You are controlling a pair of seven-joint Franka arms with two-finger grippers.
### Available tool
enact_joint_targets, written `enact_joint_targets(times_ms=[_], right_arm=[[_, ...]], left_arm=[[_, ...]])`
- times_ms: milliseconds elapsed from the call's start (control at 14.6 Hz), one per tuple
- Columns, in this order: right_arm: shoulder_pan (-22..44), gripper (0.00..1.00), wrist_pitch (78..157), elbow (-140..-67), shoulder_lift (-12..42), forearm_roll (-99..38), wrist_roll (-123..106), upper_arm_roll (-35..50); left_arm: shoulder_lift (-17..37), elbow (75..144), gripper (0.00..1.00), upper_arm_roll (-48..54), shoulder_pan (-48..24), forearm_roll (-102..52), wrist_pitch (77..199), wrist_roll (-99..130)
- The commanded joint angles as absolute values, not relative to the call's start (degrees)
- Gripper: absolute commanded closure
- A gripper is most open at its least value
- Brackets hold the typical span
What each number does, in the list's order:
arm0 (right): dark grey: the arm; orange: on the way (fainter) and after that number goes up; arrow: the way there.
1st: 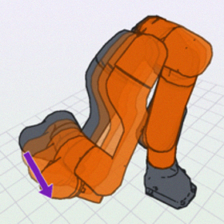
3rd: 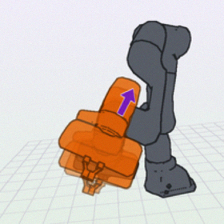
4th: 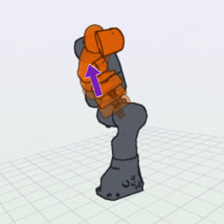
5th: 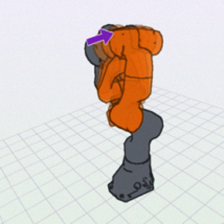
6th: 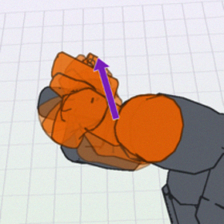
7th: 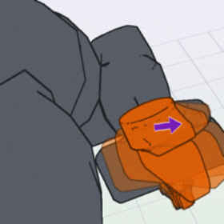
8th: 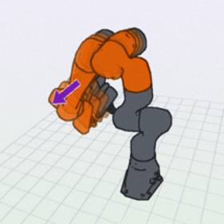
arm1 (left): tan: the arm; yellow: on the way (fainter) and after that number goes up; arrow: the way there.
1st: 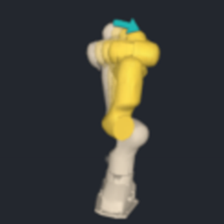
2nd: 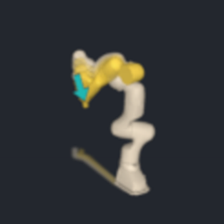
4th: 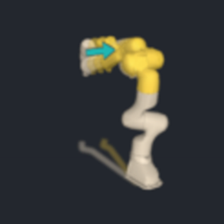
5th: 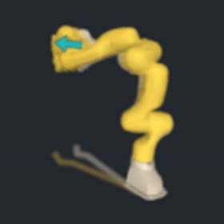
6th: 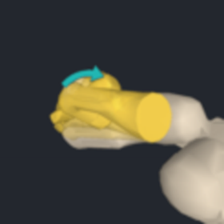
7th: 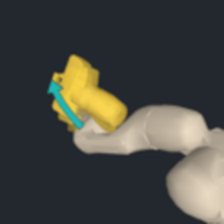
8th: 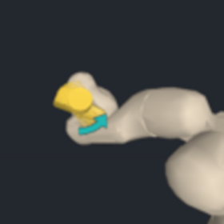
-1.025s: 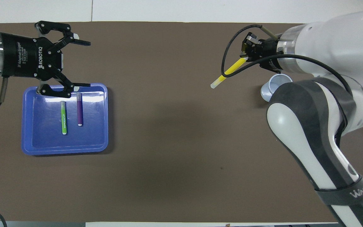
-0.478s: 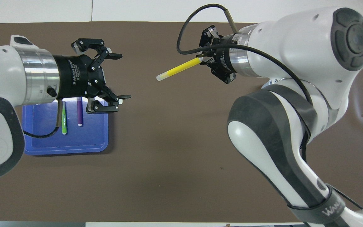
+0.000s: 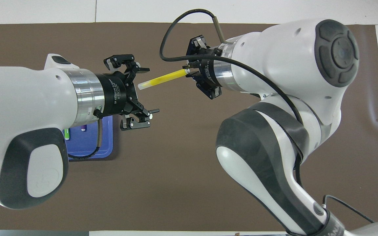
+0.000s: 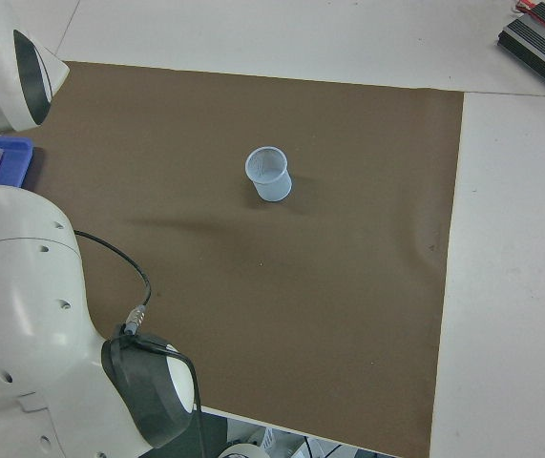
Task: Right arm passes pens to left for tray arrangement
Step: 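Pass the yellow pen to the left gripper and close it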
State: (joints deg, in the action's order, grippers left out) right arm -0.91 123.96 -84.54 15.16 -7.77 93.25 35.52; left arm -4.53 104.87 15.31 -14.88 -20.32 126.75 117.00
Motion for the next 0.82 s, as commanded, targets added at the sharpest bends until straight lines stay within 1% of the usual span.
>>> enact_joint_targets(times_ms=[0,205,342,752], right_arm=[[-0.97,1.0,123.75,-83.14,16.35,-6.59,94.39,36.39],[-0.97,1.0,123.75,-83.06,16.35,-6.59,94.31,36.39],[-0.97,1.0,123.75,-83.14,16.35,-6.59,94.13,36.39],[-0.97,1.0,124.98,-83.14,16.26,-5.89,93.78,36.39]], left_arm=[[-5.28,107.14,0.0,14.68,-15.82,-17.49,129.63,119.96],[-5.01,107.31,0.0,14.68,-15.03,-17.32,131.21,120.06],[-3.43,107.31,0.0,14.68,-15.2,-15.13,132.97,120.06],[-2.99,108.19,0.0,14.77,-15.64,-14.85,134.47,119.97]])
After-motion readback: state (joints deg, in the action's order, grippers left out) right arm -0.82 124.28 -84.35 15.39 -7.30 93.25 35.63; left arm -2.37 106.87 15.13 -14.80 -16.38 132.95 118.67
